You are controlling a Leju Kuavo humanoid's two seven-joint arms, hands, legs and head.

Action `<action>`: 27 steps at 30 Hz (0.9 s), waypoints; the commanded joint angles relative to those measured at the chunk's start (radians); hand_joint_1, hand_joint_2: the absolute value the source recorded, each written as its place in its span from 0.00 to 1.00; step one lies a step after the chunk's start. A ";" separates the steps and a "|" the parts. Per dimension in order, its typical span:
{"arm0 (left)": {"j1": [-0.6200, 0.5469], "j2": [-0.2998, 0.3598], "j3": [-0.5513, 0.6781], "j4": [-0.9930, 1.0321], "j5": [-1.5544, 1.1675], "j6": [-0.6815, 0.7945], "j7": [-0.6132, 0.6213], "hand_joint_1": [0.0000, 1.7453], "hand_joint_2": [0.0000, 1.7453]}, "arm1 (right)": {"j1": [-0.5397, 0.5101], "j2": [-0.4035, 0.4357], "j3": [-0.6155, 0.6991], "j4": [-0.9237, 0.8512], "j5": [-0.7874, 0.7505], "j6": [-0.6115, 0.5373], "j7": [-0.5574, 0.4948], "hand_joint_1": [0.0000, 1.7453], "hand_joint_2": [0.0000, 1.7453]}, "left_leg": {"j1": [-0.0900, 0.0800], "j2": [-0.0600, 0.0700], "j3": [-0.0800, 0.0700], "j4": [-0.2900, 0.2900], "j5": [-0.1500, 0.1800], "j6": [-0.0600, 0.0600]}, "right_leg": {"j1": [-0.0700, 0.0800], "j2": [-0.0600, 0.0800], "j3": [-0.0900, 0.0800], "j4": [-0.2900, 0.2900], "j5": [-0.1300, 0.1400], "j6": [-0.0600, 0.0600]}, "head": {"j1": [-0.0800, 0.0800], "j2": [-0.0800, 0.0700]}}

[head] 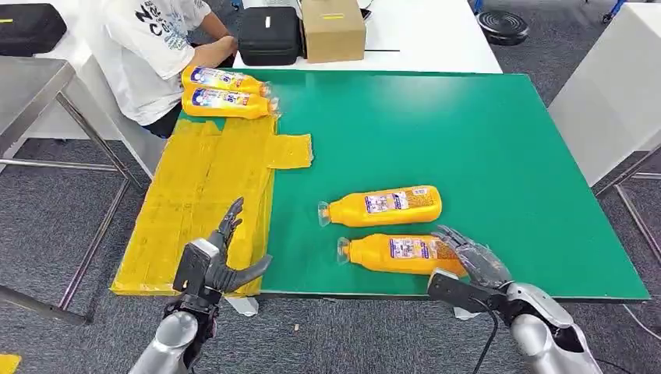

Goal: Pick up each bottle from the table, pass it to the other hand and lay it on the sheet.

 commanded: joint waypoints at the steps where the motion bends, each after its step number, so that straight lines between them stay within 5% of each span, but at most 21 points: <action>1: -0.046 0.015 -0.035 0.074 -0.001 -0.003 0.007 0.00 1.00 | -0.044 0.003 0.020 0.103 -0.001 0.008 0.002 0.00 1.00 | 0.001 0.001 0.005 -0.001 -0.002 -0.002 | 0.001 0.000 0.005 -0.001 -0.002 -0.001 | 0.000 0.000; 7: -0.008 0.022 -0.014 0.049 0.004 0.038 -0.002 0.00 1.00 | -0.231 0.023 0.098 0.259 -0.007 0.002 -0.027 0.00 1.00 | 0.001 0.007 0.006 -0.001 -0.002 -0.002 | 0.001 0.007 0.004 -0.001 0.000 -0.001 | 0.000 0.000; 27: -0.016 0.018 -0.021 0.058 -0.013 0.030 -0.006 0.00 1.00 | -0.216 0.010 0.109 0.216 -0.031 -0.006 -0.029 0.00 1.00 | 0.001 0.002 0.006 0.000 -0.002 -0.001 | 0.001 0.002 0.006 0.000 -0.002 -0.002 | 0.000 0.000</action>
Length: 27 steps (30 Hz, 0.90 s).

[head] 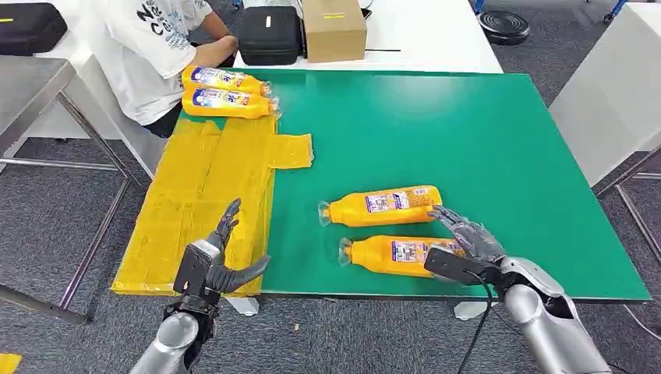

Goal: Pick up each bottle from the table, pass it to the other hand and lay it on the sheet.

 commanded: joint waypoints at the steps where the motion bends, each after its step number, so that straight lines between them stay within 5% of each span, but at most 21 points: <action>1: -0.017 0.017 -0.019 0.041 -0.004 -0.006 0.002 0.00 1.00 | -0.050 0.011 0.040 0.078 -0.004 -0.003 -0.007 0.00 1.00 | 0.000 0.002 0.004 -0.001 -0.001 -0.001 | 0.001 0.001 0.003 -0.001 -0.001 -0.001 | 0.000 0.000; 16: -0.026 0.013 -0.020 0.045 -0.008 -0.008 0.009 0.00 1.00 | -0.137 0.035 0.094 0.206 -0.005 0.024 -0.009 0.00 1.00 | 0.001 0.003 0.006 0.000 -0.002 -0.002 | 0.001 0.002 0.006 -0.001 -0.002 -0.002 | 0.000 0.000; 27: -0.055 -0.009 -0.022 0.092 -0.002 -0.010 0.031 0.00 1.00 | -0.355 0.111 0.227 0.551 -0.008 0.066 -0.013 0.00 1.00 | 0.001 0.006 0.008 0.000 -0.003 -0.002 | 0.002 0.005 0.006 -0.001 -0.001 -0.002 | 0.000 0.000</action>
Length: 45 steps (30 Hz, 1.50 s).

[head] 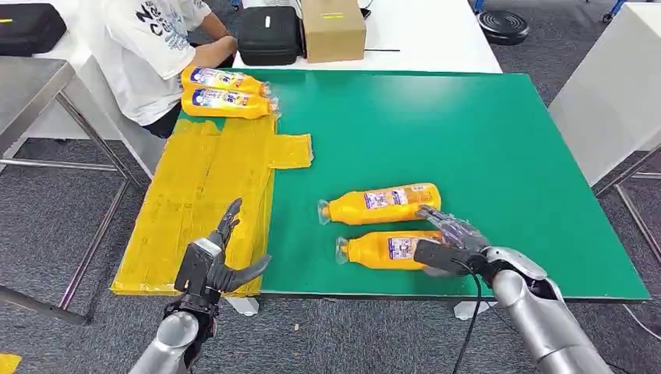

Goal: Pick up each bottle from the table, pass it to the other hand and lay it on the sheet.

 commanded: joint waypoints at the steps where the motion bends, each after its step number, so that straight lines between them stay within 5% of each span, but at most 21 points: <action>1: -0.045 -0.007 -0.025 0.089 0.003 -0.003 0.016 0.00 1.00 | -0.231 0.096 0.140 0.396 0.006 0.018 -0.010 0.00 1.00 | 0.001 0.006 0.006 -0.001 -0.002 -0.002 | 0.001 0.005 0.005 -0.001 0.000 -0.002 | 0.000 0.000; 17: -0.020 0.021 -0.025 0.051 0.018 -0.016 0.012 0.00 1.00 | -0.188 0.059 0.217 0.334 -0.005 0.044 -0.032 0.04 1.00 | 0.002 0.001 0.010 -0.001 -0.002 -0.003 | 0.002 0.000 0.009 -0.001 -0.002 -0.002 | 0.000 0.000; 18: -0.022 0.020 -0.024 0.049 0.022 -0.016 0.012 0.00 1.00 | -0.196 0.049 0.228 0.336 -0.006 0.060 -0.037 0.21 1.00 | 0.002 0.001 0.011 0.000 -0.003 -0.003 | 0.003 0.000 0.011 -0.001 -0.003 -0.003 | 0.000 0.000; 19: -0.025 0.020 -0.025 0.049 0.022 -0.017 0.012 0.00 1.00 | -0.205 0.044 0.239 0.341 -0.006 0.075 -0.041 0.85 1.00 | 0.003 0.001 0.013 -0.001 -0.004 -0.004 | 0.003 0.000 0.012 -0.001 -0.004 -0.003 | 0.000 0.000; 21: -0.028 0.020 -0.028 0.051 0.025 -0.019 0.013 0.00 1.00 | -0.225 0.033 0.263 0.356 -0.007 0.097 -0.051 1.00 1.00 | 0.003 0.001 0.012 0.001 -0.004 -0.004 | 0.003 0.000 0.011 0.000 -0.003 -0.003 | 0.000 0.000; 45: -0.033 0.029 -0.036 0.048 0.042 -0.009 0.012 0.00 1.00 | -0.249 0.032 0.331 0.345 -0.013 0.116 -0.080 1.00 1.00 | 0.001 0.000 0.008 -0.001 -0.001 -0.001 | 0.001 0.000 0.008 -0.001 -0.001 -0.001 | 0.000 0.000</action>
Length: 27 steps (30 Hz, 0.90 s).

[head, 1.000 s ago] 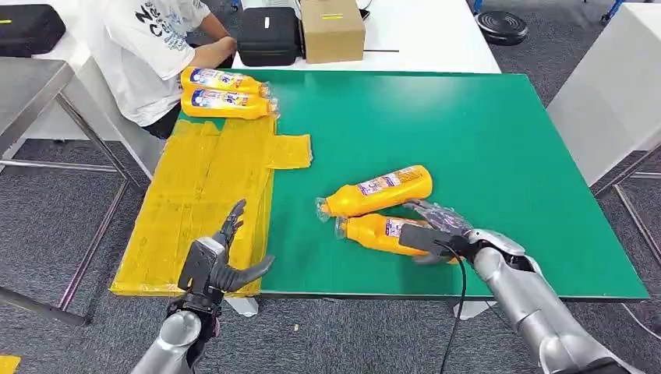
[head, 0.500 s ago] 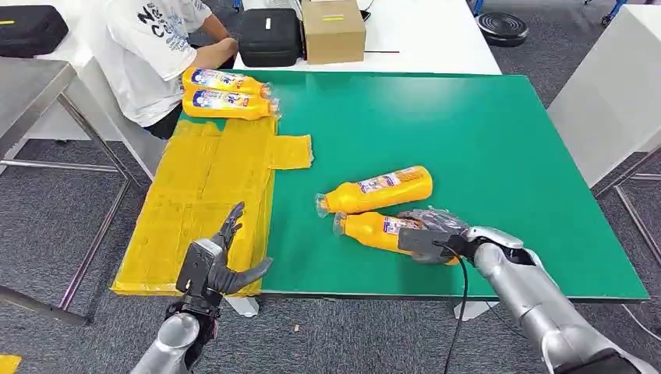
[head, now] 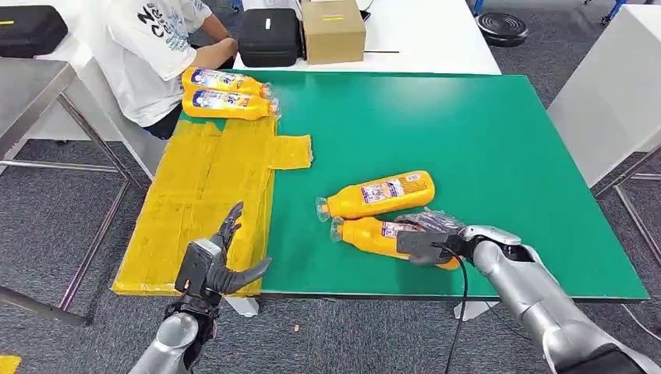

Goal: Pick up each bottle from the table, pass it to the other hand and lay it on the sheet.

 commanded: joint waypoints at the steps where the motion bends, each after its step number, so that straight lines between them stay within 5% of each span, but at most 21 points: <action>1: -0.033 0.023 -0.031 0.032 0.013 0.005 0.002 0.00 1.00 | -0.006 0.012 0.067 0.044 -0.006 -0.019 -0.030 1.00 1.00 | 0.001 0.000 0.004 -0.001 -0.002 -0.002 | 0.002 -0.001 0.005 -0.001 -0.002 -0.002 | 0.000 0.000; 9: -0.036 0.000 -0.007 0.056 0.026 0.040 -0.019 0.00 1.00 | 0.126 0.141 -0.091 -0.175 -0.126 -0.203 -0.187 1.00 1.00 | 0.002 0.002 0.004 -0.001 -0.002 -0.002 | 0.002 0.001 0.004 -0.001 -0.001 -0.002 | 0.000 0.000; 14: -0.024 -0.010 0.010 0.046 0.070 0.038 -0.030 0.00 1.00 | 0.257 0.250 -0.203 -0.350 -0.216 -0.223 -0.309 1.00 1.00 | 0.002 0.002 0.003 -0.001 -0.003 -0.003 | 0.003 0.001 0.002 0.000 -0.002 -0.002 | 0.000 0.000; 27: 0.014 -0.026 0.058 -0.035 0.220 -0.063 0.020 0.00 1.00 | 0.318 0.359 -0.281 -0.420 -0.191 -0.279 -0.297 1.00 1.00 | 0.003 0.000 -0.001 0.000 -0.002 -0.002 | 0.003 0.000 0.000 0.000 -0.003 -0.003 | 0.000 0.000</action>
